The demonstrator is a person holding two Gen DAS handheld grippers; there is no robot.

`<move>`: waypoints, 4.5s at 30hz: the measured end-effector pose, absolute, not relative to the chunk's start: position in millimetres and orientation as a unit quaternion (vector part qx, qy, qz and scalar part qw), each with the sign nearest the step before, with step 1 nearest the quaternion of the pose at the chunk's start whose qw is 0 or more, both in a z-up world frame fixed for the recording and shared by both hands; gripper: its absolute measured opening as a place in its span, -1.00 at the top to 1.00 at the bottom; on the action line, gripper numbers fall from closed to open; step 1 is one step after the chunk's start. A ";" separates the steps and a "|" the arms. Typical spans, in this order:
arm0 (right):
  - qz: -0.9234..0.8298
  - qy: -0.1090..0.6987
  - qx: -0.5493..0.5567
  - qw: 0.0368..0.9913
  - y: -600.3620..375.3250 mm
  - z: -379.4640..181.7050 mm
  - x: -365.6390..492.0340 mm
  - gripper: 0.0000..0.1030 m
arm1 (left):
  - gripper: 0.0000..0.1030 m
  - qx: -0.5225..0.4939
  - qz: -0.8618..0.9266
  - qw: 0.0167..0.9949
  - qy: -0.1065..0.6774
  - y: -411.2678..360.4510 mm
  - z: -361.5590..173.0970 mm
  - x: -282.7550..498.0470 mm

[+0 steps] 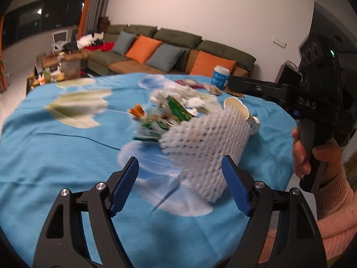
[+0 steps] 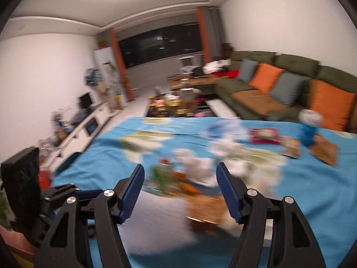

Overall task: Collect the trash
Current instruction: 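Grasp a white foam net with the left tool while the right tool grasps the paper cup, then carry the foam net and cup to the teal bin and release both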

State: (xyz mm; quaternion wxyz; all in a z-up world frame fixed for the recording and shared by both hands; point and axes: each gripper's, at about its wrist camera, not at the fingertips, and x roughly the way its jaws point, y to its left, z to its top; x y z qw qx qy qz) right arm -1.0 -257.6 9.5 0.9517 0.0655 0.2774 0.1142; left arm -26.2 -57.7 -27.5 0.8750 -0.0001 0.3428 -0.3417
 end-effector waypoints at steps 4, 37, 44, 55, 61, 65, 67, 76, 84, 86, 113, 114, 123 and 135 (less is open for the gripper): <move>0.066 0.294 0.050 0.952 -287.0 -6.5 -9.1 -0.38 | -0.47 -0.002 -0.347 0.861 0.371 -68.7 -38.7 -8.5; -0.010 0.287 -0.054 0.956 -283.5 -13.0 -33.2 0.46 | 0.83 -0.024 -0.400 0.841 0.364 -61.5 -26.5 -15.9; 0.030 0.254 -0.027 0.966 -271.5 13.9 -39.5 0.46 | 0.83 -0.030 -0.394 0.858 0.329 -35.3 -3.9 -29.3; 0.175 0.230 0.033 0.957 -220.8 34.5 -26.4 0.46 | 0.83 -0.057 -0.328 0.896 0.295 30.0 20.1 -40.8; 0.257 0.234 0.039 0.937 -171.2 35.0 -5.0 0.46 | 0.83 -0.080 -0.267 0.917 0.286 81.3 28.5 -45.7; 0.298 0.241 0.030 0.923 -134.8 33.4 8.8 0.45 | 0.83 -0.099 -0.228 0.927 0.282 114.9 31.9 -45.8; 0.318 0.247 0.030 0.915 -118.4 31.7 15.9 0.45 | 0.83 -0.107 -0.209 0.932 0.278 132.6 33.7 -48.0; 0.382 0.257 0.012 0.888 -49.2 32.0 46.3 0.45 | 0.83 -0.128 -0.126 0.946 0.270 196.5 37.0 -56.6; 0.431 0.276 0.005 0.859 11.3 26.5 70.6 0.45 | 0.83 -0.147 -0.051 0.948 0.278 252.0 31.3 -59.5; 0.441 0.279 0.004 0.853 26.6 24.8 77.0 0.45 | 0.83 -0.151 -0.033 0.948 0.279 268.1 29.1 -59.6; 0.482 0.388 -0.032 0.785 202.5 -31.7 153.8 0.44 | 0.83 -0.185 0.105 0.913 0.348 365.7 -27.3 -9.3; 0.479 0.394 -0.033 0.784 208.3 -35.4 156.2 0.44 | 0.83 -0.187 0.108 0.911 0.350 367.6 -30.2 -6.6; 0.466 0.438 -0.040 0.768 240.9 -59.2 168.9 0.44 | 0.83 -0.204 0.128 0.897 0.371 385.3 -54.3 14.3; 0.438 0.470 -0.046 0.765 248.5 -69.1 169.5 0.27 | 0.47 -0.226 0.133 0.886 0.383 392.4 -79.9 34.8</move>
